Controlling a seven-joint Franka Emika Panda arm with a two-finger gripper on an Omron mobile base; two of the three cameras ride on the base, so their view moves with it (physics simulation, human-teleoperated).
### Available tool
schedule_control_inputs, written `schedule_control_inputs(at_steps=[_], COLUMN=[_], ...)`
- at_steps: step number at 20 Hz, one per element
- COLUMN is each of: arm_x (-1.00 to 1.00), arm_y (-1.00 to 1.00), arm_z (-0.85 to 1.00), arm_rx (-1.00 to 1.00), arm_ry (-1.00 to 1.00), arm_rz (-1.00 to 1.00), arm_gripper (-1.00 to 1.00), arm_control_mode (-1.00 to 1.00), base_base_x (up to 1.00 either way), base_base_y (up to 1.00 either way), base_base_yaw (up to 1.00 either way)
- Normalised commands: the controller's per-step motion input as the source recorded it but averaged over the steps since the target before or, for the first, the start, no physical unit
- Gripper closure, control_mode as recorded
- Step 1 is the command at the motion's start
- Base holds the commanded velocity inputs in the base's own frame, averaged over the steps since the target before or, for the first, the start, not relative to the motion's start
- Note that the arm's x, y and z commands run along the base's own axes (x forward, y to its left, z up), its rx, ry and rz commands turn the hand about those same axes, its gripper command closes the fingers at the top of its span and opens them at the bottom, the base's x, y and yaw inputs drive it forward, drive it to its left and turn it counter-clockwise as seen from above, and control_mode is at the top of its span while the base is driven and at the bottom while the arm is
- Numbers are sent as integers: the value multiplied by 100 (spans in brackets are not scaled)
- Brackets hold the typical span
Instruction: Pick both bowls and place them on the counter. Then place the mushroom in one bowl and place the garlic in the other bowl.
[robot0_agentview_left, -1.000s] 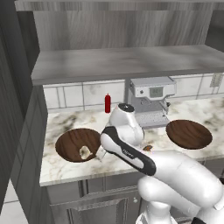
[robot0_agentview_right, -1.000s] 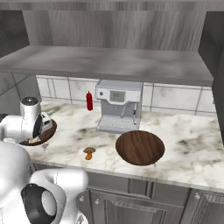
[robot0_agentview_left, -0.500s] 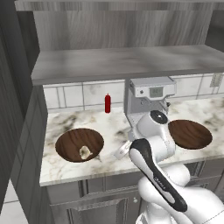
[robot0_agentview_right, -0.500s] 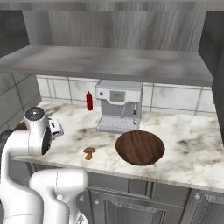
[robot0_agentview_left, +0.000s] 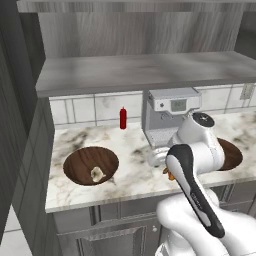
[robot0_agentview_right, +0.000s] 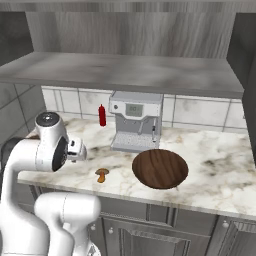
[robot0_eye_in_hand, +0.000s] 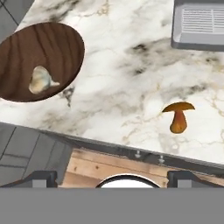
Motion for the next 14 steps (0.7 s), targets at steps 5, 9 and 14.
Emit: schedule_control_inputs(at_steps=[5,9,14], arm_x=[-12,0,1], arm_y=[-52,-30,-9], arm_z=[-36,-59,-45], arm_rx=[0,0,0], arm_ry=[2,0,0], arm_rz=[-30,-13,-6], arm_gripper=[-100,-100,-100], arm_control_mode=[-100,-100,-100], base_base_x=[0,0,0], base_base_y=[0,0,0], base_base_yaw=[0,0,0])
